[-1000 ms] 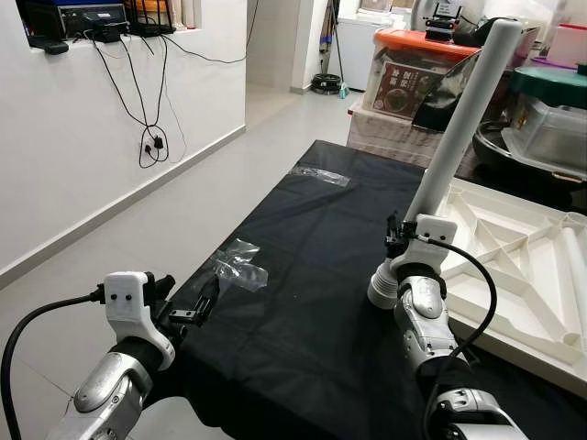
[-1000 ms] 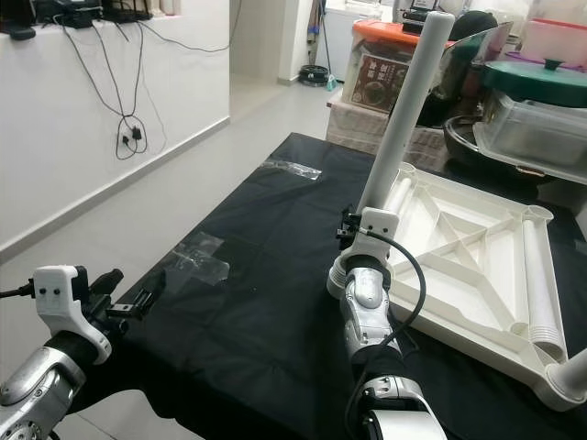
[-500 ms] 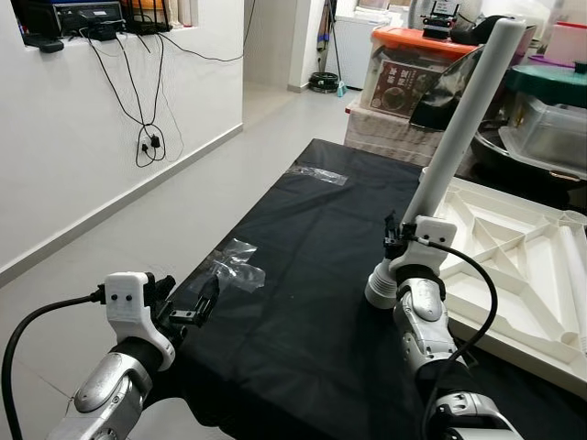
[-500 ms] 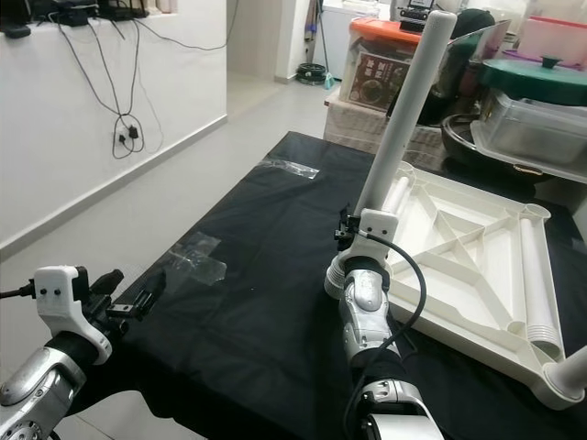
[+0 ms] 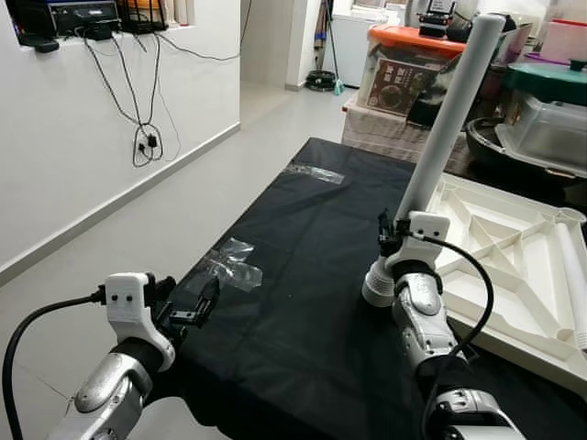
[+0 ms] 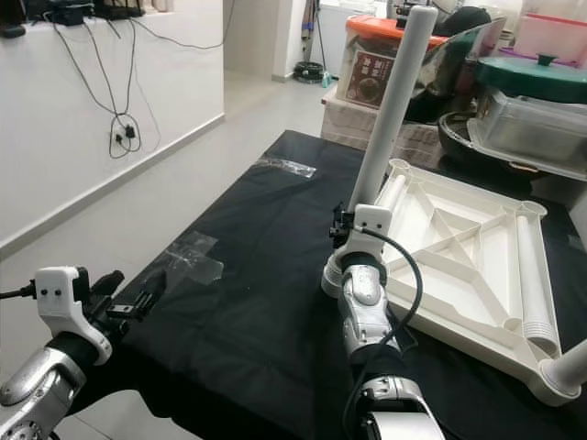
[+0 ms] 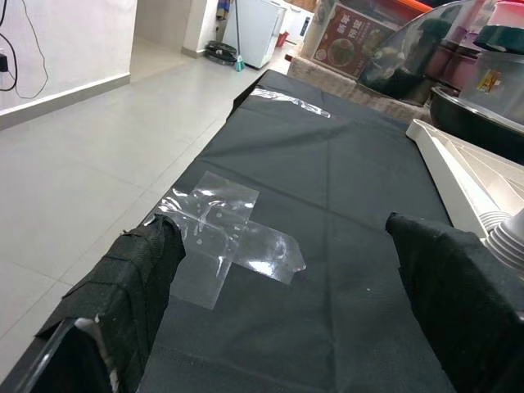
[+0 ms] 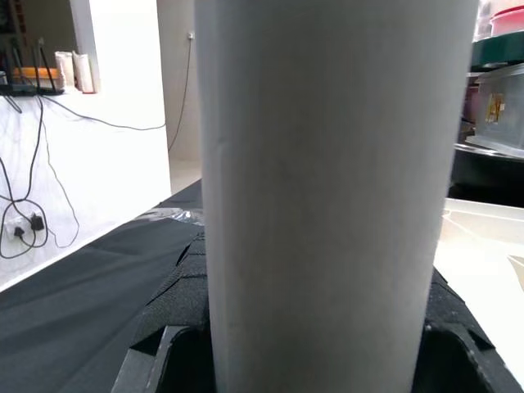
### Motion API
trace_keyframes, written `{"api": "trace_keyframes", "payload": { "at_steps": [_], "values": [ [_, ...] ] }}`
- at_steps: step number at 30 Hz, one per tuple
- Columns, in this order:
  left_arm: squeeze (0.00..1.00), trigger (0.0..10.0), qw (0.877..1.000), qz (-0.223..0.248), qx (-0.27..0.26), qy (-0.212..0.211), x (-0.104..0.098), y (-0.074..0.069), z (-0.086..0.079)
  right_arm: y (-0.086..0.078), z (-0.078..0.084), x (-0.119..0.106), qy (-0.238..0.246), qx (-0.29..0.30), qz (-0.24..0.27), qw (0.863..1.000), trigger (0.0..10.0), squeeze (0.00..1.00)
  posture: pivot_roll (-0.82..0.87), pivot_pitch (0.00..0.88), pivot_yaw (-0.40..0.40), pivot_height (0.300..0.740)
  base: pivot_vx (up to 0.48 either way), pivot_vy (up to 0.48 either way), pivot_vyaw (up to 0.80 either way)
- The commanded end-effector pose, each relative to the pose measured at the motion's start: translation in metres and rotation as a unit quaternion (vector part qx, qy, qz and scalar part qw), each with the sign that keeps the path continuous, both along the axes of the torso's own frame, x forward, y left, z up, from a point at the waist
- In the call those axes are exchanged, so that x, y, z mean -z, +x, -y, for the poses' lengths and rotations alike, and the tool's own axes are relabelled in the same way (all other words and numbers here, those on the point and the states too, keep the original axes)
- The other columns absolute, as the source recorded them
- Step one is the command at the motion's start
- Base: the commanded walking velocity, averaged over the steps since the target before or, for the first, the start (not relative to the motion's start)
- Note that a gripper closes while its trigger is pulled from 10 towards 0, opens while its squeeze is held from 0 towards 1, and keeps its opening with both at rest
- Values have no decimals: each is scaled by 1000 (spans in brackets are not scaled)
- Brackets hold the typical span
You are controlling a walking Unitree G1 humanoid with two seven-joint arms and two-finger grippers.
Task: Building children table
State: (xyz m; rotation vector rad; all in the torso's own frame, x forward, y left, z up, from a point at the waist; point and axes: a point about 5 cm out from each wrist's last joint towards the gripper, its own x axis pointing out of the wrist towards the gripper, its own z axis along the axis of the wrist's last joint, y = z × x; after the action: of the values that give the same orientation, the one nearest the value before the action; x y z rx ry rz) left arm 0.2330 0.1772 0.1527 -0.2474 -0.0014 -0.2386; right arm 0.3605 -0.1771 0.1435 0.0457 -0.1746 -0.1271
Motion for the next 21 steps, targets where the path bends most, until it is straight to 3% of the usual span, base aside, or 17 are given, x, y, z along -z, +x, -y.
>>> {"api": "trace_keyframes", "payload": {
  "at_steps": [1, 21],
  "values": [
    [0, 10000, 1000, -1, -1, 2, 3, 1, 0, -6, -1, 27, 8, -4, -65, 998, 10000, 0, 70, 0, -85, 740, 0, 0, 0],
    [0, 10000, 1000, -3, 1, 2, 5, 2, 0, -15, 0, 23, 29, 3, -34, 999, 10000, 0, 64, 0, -80, 740, 0, 0, 0]
  ]
}}
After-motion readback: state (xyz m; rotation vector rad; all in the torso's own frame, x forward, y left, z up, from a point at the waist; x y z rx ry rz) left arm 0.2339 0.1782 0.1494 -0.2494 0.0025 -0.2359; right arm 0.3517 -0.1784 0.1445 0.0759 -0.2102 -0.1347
